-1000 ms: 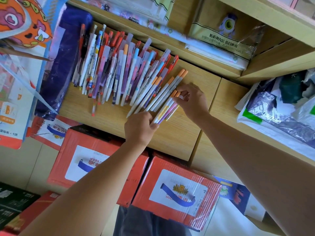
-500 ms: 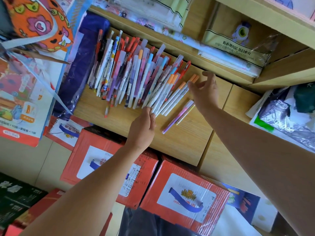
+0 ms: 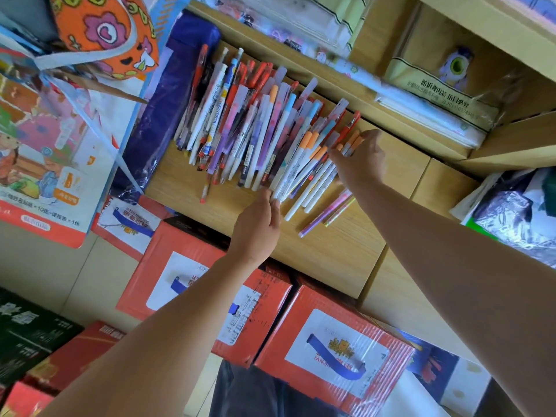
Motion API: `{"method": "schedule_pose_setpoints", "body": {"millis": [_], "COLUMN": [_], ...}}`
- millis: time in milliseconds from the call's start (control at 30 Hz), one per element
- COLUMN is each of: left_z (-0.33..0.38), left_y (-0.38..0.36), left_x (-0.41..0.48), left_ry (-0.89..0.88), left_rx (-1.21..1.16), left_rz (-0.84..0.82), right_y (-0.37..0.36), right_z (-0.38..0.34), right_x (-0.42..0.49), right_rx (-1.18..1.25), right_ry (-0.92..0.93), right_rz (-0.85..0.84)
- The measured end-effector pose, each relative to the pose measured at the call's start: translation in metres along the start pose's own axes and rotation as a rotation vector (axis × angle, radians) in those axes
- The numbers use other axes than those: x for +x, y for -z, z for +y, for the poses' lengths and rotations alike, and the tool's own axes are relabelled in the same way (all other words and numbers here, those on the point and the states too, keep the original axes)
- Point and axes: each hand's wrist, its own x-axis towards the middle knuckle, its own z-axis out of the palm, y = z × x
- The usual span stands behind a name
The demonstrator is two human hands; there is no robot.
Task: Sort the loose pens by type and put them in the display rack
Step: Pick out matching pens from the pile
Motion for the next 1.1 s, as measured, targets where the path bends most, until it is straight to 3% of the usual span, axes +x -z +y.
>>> {"method": "schedule_pose_setpoints", "body": {"millis": [600,1100], "left_z": [-0.005,-0.002], "left_y": [0.000,0.003], "left_x": [0.000,-0.002], "left_ry": [-0.020,-0.025], "left_rx": [-0.035,-0.089], "left_rz": [-0.004,-0.023], "right_y": [-0.009,-0.005], "right_z": [-0.008,-0.005], "right_x": [-0.017,-0.034], "right_rx": [-0.081,-0.131], "right_ry": [-0.065,-0.003], "right_rz": [0.003,0.005]}}
